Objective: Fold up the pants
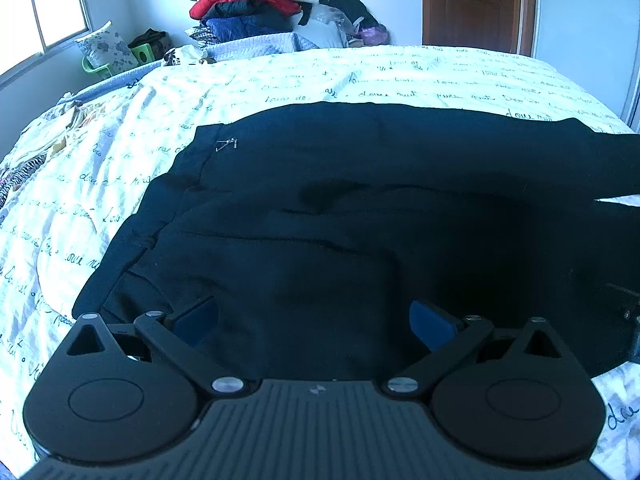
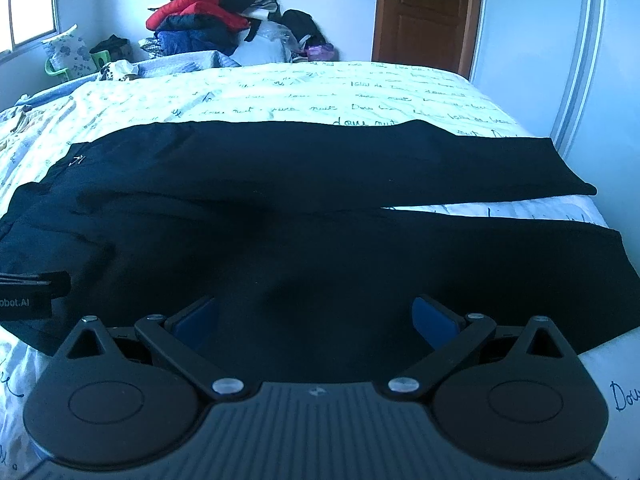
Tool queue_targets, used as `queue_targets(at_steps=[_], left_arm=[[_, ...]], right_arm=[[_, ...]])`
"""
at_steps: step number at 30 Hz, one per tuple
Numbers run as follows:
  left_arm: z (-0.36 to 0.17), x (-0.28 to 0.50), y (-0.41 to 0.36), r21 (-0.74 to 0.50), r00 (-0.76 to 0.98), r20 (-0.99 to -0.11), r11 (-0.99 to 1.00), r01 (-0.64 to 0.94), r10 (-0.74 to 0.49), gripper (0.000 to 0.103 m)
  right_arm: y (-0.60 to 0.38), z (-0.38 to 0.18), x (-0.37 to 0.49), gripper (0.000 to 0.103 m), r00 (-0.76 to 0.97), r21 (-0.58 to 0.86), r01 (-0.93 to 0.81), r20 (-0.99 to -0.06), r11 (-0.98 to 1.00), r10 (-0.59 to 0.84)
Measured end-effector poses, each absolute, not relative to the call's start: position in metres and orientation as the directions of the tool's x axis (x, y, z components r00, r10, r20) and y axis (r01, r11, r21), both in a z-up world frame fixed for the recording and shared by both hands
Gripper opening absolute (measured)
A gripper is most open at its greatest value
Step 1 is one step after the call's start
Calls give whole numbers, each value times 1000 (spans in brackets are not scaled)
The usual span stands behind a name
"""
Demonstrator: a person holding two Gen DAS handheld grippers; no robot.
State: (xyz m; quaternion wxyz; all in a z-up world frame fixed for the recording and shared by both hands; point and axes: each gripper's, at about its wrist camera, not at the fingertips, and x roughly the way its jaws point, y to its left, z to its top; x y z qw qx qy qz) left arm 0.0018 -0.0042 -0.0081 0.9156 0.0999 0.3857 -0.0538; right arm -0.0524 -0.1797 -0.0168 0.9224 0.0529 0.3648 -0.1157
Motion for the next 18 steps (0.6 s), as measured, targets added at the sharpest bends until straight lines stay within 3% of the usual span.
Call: queue_targets(at_steps=[18], left_arm=[[-11, 5, -2, 143, 689, -725, 974, 174, -16, 103]], right_arm=[[-179, -20, -49, 103, 698, 6, 241, -696, 971, -169]])
